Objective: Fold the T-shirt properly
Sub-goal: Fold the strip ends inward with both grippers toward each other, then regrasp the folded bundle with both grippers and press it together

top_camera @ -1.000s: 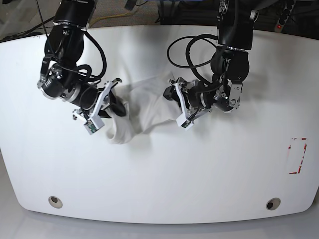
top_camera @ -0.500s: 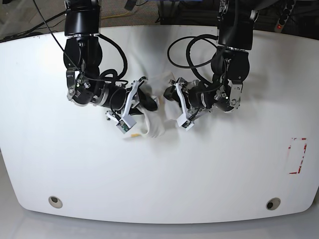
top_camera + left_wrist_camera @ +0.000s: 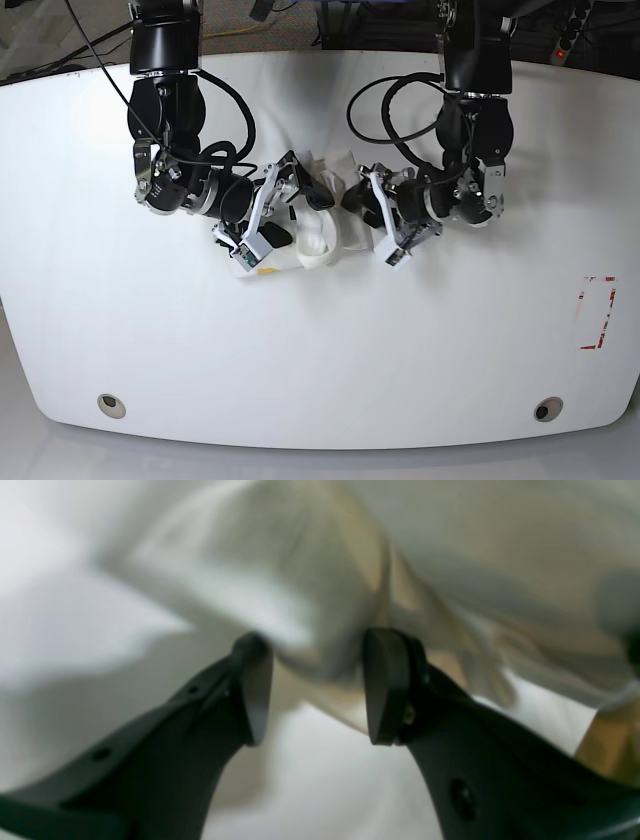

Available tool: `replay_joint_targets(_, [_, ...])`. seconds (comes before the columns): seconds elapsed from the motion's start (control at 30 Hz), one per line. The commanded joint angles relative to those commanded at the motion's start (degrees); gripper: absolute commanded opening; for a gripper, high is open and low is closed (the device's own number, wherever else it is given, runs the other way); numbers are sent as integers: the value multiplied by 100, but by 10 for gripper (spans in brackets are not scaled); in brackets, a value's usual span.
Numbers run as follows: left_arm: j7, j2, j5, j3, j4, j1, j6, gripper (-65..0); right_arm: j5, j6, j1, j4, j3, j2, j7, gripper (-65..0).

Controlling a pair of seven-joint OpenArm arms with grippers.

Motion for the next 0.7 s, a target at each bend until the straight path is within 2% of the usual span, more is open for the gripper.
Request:
replay_joint_targets(0.1, [18,-62,0,-281,492,123,0,-378,9,0,-158,325,18,26,-9,-81])
replay_joint_targets(0.17, [18,-220,0,-448,712,237,0,-378,9,0,-211,413,18,26,-9,-81])
replay_joint_targets(0.27, [18,-519,0,-712,1116,404,0,-379,-35,0,-281,440,26,9,-9,-81])
replay_joint_targets(0.4, [18,-1125,0,-1108,1407,730,0,-381,-88,0,-343,176,-35,-35,18,-81])
replay_joint_targets(0.5, [18,-1591,44,-1327,1415,897,0,-381,-105,0,-290,-220,-246,-220,79,-82])
replay_joint_targets(0.6, [0,-2013,44,-1433,1398,1011,0,-381,-105,0,-114,-624,-642,-246,404,-82])
replay_joint_targets(0.7, [-9,-2233,44,-1442,1424,1090,0,-381,-105,0,132,-1213,-1152,-246,818,-82])
